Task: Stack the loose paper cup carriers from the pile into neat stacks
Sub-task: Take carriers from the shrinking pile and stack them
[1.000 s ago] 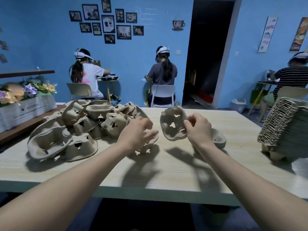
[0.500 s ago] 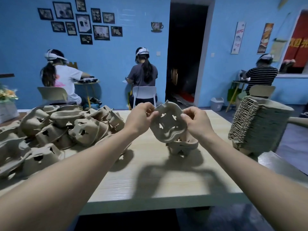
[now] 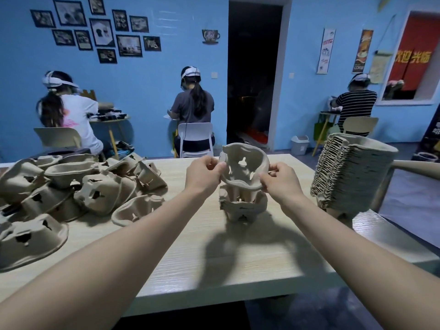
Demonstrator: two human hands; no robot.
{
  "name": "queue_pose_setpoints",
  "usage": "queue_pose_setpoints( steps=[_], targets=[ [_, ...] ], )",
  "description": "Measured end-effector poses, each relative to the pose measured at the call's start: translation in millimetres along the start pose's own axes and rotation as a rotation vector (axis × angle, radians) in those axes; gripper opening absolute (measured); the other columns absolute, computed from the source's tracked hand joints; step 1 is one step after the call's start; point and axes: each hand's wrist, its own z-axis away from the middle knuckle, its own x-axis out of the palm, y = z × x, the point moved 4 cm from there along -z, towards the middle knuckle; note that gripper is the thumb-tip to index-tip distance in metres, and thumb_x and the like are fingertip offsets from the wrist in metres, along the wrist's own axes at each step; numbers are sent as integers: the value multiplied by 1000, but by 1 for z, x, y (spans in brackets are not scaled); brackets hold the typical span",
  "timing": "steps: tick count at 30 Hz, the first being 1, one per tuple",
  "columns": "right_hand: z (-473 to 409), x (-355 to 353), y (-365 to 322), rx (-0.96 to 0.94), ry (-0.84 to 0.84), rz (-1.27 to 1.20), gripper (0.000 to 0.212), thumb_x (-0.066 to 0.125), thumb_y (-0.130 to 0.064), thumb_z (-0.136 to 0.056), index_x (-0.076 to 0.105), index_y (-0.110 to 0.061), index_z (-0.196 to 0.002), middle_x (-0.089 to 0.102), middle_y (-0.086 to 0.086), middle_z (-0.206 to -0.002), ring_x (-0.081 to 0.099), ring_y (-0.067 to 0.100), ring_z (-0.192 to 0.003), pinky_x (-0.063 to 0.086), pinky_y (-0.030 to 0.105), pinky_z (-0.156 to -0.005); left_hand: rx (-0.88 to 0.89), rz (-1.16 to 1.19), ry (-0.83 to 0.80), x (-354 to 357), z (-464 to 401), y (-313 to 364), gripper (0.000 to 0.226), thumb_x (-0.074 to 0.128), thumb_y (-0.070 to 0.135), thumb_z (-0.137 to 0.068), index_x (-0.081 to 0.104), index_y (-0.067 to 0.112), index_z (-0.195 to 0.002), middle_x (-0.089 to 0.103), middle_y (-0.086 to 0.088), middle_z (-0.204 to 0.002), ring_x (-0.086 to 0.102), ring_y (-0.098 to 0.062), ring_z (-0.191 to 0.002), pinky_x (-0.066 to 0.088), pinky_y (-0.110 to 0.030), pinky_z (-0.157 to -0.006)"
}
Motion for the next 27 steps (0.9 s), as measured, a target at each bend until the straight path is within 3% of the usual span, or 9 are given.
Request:
queue_pose_setpoints(
  steps=[3, 5, 8, 13, 18, 22, 25, 27],
  targets=[
    [-1, -7, 5, 12, 62, 5, 12, 61, -13, -84, 51, -15, -91, 60, 6, -84, 60, 25, -79, 53, 39, -74, -42, 55, -2, 6, 6, -6, 18, 61, 22, -90, 59, 13, -75, 63, -1, -64, 57, -14, -57, 57, -41, -78],
    [0, -9, 8, 6, 96, 28, 9, 62, -13, -82, 54, -15, -85, 62, 7, -84, 61, 25, -79, 50, 33, -67, -82, 96, -6, 8, 10, -12, 18, 63, 24, -89, 58, 12, -76, 63, -2, -63, 58, -13, -55, 57, -38, -73],
    [1, -7, 15, 3, 107, 68, 4, 63, -14, -82, 63, -14, -77, 66, 6, -79, 63, 26, -80, 50, 36, -76, -170, 170, -16, 10, 15, -22, 16, 66, 18, -87, 57, 10, -76, 61, -6, -66, 60, -17, -56, 58, -31, -63],
    [6, -4, 19, -7, 80, 123, 14, 60, -18, -87, 72, -11, -86, 69, 4, -84, 60, 20, -84, 44, 27, -75, -199, 99, 3, 14, 17, -38, 19, 66, 18, -85, 57, 13, -69, 65, -7, -72, 62, -19, -62, 51, -29, -63],
    [16, -4, 14, -57, 85, 190, 23, 56, -16, -91, 70, 2, -90, 71, 17, -97, 62, 30, -97, 47, 38, -86, -174, 1, 24, 16, 16, -45, 18, 65, 22, -86, 59, 15, -70, 62, 1, -70, 60, -18, -73, 46, -30, -71],
    [20, 0, 16, -83, 73, 233, 26, 54, -18, -93, 71, 2, -92, 71, 17, -97, 62, 30, -94, 49, 39, -83, -136, -73, 28, 16, 19, -45, 16, 60, 24, -90, 60, 9, -91, 61, 2, -78, 54, -9, -66, 41, -17, -56],
    [20, 2, 20, -97, 45, 279, 28, 51, -20, -94, 72, -4, -85, 71, 13, -91, 61, 25, -85, 45, 32, -73, -72, -147, 18, 17, 21, -46, 24, 56, 31, -92, 59, 10, -103, 62, -3, -96, 57, -15, -83, 44, -23, -72],
    [20, 1, 21, -99, 36, 276, 28, 52, -21, -94, 72, -4, -85, 71, 12, -91, 62, 26, -87, 47, 33, -75, -40, -165, -1, 17, 24, -45, 25, 55, 30, -93, 59, 9, -107, 63, -3, -98, 57, -16, -87, 44, -26, -77]
  ],
)
